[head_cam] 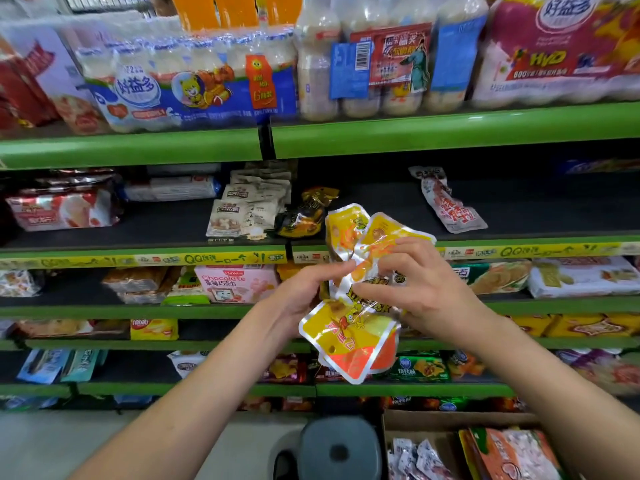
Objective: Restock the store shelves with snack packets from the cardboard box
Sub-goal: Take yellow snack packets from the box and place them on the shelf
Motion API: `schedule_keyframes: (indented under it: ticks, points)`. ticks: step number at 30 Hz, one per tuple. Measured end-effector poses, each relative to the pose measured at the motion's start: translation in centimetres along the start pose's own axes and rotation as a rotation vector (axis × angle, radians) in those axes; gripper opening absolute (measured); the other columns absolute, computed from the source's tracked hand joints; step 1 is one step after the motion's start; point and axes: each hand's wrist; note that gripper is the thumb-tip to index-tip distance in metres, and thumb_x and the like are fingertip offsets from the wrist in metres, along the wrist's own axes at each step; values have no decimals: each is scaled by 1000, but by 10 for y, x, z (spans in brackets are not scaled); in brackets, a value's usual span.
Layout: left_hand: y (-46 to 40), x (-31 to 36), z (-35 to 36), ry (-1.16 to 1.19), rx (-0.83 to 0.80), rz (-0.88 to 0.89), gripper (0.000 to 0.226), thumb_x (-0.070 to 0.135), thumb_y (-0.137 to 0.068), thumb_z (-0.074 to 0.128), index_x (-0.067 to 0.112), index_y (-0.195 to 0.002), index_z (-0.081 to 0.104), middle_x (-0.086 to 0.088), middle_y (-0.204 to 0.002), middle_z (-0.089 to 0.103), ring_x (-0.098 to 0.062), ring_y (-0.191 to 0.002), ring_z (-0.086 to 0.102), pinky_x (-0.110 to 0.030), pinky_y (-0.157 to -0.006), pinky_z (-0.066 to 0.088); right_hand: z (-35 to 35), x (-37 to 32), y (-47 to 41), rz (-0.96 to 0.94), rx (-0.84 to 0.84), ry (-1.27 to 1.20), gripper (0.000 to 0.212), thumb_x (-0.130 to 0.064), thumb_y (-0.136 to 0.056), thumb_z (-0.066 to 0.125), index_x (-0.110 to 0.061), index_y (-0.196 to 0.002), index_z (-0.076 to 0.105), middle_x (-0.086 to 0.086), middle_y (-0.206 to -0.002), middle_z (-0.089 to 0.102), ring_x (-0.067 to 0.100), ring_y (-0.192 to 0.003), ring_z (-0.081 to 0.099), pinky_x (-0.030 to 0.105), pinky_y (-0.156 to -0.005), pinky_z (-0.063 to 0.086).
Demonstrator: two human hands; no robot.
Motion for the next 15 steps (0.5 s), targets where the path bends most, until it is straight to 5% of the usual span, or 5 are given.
schedule_keyframes:
  ticks: [5,7,10,12,15]
  points:
    - [-6,1,8,-14,56,31,27,35,-92,63,14,-106,74,6,-94,75,-6,-90,72,-19,-76,55,7,3,-5,-52,-145,-21,68,-11,-70,71,-19,-133,47,3,-124,53,29,-116,54,51,-99,46]
    - [-9,-5,10,-46,154,44,25,35,-92,65,13,-104,71,3,-86,75,-11,-81,73,-23,-70,57,6,9,-3,14,-177,-13,76,-14,-61,83,-16,-128,48,6,-125,61,30,-124,51,54,-107,41]
    - [-12,-11,9,94,129,106,35,26,-92,66,8,-122,66,-12,-110,71,-27,-98,69,-39,-87,53,4,9,-2,107,-147,35,66,-17,-64,81,-21,-123,52,8,-129,55,36,-128,42,59,-114,30]
    - [-13,-8,9,88,193,192,43,27,-83,72,7,-120,70,-17,-115,70,-32,-98,70,-41,-84,57,1,3,-6,210,-91,66,58,-23,-73,76,-26,-126,56,8,-129,45,36,-120,41,62,-108,36]
    - [-16,-2,9,41,284,305,40,26,-82,71,5,-117,72,-17,-108,74,-30,-92,74,-37,-70,61,-1,-6,-13,362,-80,70,61,-13,-74,79,-26,-131,63,11,-121,46,33,-100,41,49,-77,49]
Point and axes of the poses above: each hand's wrist, its own y-axis away from the middle knuckle, its own z-axis out of the palm, x = y × z
